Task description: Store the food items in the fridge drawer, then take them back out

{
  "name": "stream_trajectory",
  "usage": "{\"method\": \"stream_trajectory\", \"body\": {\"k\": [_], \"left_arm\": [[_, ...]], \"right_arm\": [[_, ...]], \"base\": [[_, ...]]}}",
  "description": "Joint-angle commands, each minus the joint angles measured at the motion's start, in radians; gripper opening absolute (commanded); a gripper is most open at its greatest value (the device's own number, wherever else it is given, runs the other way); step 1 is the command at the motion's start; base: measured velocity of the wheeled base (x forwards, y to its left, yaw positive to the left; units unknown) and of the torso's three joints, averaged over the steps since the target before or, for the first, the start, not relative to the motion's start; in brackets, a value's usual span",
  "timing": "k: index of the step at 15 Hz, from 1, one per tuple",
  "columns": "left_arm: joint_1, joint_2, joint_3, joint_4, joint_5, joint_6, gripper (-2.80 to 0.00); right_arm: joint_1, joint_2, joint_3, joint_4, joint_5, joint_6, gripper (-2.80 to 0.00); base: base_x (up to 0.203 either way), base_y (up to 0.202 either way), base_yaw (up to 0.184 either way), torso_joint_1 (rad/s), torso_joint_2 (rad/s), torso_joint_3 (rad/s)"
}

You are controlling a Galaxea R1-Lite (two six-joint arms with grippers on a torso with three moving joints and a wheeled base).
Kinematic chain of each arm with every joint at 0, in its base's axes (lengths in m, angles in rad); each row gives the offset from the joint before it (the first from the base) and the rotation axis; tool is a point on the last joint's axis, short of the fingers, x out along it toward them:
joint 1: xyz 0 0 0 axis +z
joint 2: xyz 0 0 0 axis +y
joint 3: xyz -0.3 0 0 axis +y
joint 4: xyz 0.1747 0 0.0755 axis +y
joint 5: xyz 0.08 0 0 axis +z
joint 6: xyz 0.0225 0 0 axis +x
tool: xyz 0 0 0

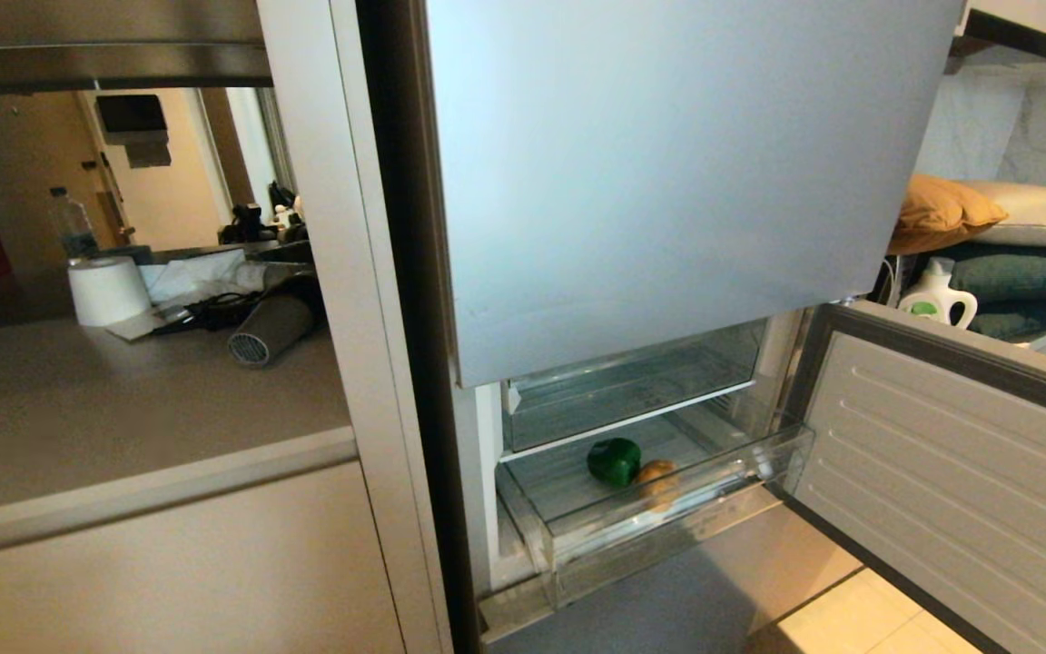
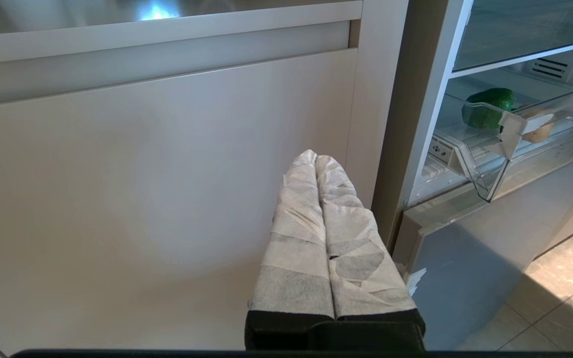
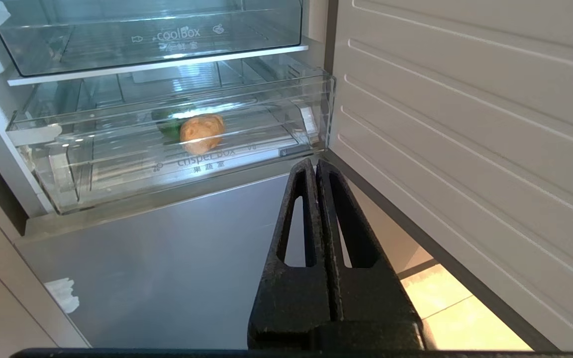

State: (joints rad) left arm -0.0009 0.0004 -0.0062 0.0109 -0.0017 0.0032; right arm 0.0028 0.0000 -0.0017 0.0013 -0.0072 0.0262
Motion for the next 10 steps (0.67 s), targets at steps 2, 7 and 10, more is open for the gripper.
{"method": "stream_trajectory", "body": {"k": [2, 7, 10], "left_arm": [[0.001, 0.0, 0.0, 0.0, 0.0, 0.0, -2.8], [-0.001, 0.0, 0.0, 0.0, 0.0, 0.0, -2.8], [0.001, 0.0, 0.0, 0.0, 0.0, 0.0, -2.8]], "right_arm": [[0.0, 0.002, 0.0, -0.001, -0.002, -0.005, -2.8], [0.0, 0.002, 0.002, 0.0, -0.001, -0.016, -2.8], [-0.001, 0.01, -0.03, 0.036, -0.003, -0.024, -2.8]], "base": [[0.0, 0.0, 0.0, 0.0, 0.0, 0.0], [0.0, 0.0, 0.0, 0.0, 0.0, 0.0], [0.0, 0.0, 0.0, 0.0, 0.0, 0.0]]}}
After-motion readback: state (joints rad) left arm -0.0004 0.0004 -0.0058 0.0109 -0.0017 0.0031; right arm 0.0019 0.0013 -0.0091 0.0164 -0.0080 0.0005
